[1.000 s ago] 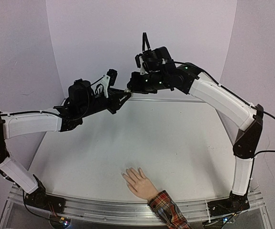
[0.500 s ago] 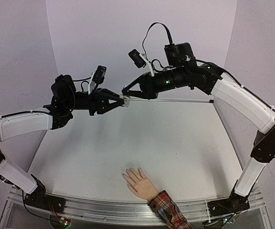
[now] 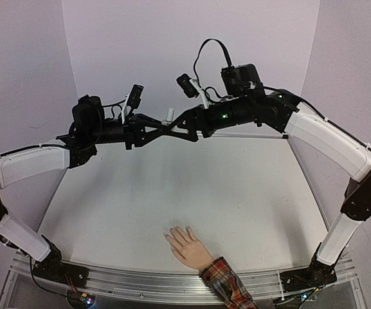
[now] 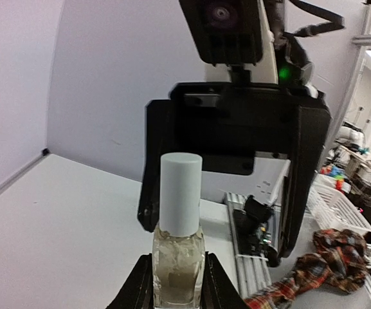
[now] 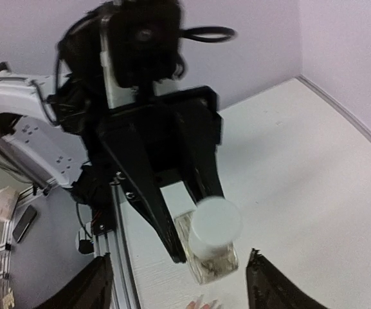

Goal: Paint the nails

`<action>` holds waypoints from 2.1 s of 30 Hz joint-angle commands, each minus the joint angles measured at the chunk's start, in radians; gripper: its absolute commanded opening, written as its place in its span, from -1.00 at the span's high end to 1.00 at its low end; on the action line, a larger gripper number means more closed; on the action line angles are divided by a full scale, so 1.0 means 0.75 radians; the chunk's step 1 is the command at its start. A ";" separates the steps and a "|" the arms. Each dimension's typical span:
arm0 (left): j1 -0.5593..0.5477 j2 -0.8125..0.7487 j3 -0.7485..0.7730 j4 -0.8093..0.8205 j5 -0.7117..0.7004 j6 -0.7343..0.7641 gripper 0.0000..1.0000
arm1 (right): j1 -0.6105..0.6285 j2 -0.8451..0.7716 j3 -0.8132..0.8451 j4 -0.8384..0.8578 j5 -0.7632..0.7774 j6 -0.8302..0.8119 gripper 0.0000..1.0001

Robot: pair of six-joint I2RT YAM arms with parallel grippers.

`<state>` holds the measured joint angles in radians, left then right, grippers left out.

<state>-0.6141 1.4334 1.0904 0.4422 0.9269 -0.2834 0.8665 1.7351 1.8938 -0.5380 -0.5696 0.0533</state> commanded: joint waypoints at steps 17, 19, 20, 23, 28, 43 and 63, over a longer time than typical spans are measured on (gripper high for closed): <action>-0.167 0.059 0.064 -0.022 -0.926 0.338 1.00 | 0.041 0.237 0.370 -0.096 0.756 0.650 -0.26; -0.175 0.065 0.065 -0.016 -0.929 0.334 1.00 | 0.042 0.255 0.381 -0.097 0.750 0.654 -0.17; -0.180 0.069 0.067 -0.015 -0.932 0.333 1.00 | 0.042 0.265 0.386 -0.098 0.745 0.653 -0.13; -0.191 0.072 0.066 -0.013 -0.935 0.332 1.00 | 0.043 0.291 0.406 -0.104 0.735 0.645 0.05; -0.193 0.055 0.068 -0.018 -0.903 0.314 1.00 | 0.043 0.310 0.429 -0.103 0.687 0.591 0.42; -0.050 -0.118 -0.026 0.269 0.269 -0.221 1.00 | 0.006 -0.043 -0.020 0.163 -0.354 0.022 1.00; -0.040 -0.099 0.038 -0.223 -0.466 0.323 1.00 | -0.013 -0.090 0.015 -0.040 0.479 0.486 -0.64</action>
<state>-0.6397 1.3811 1.0676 0.3322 0.7860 -0.1678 0.8606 1.6627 1.8302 -0.4888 -0.3939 0.2857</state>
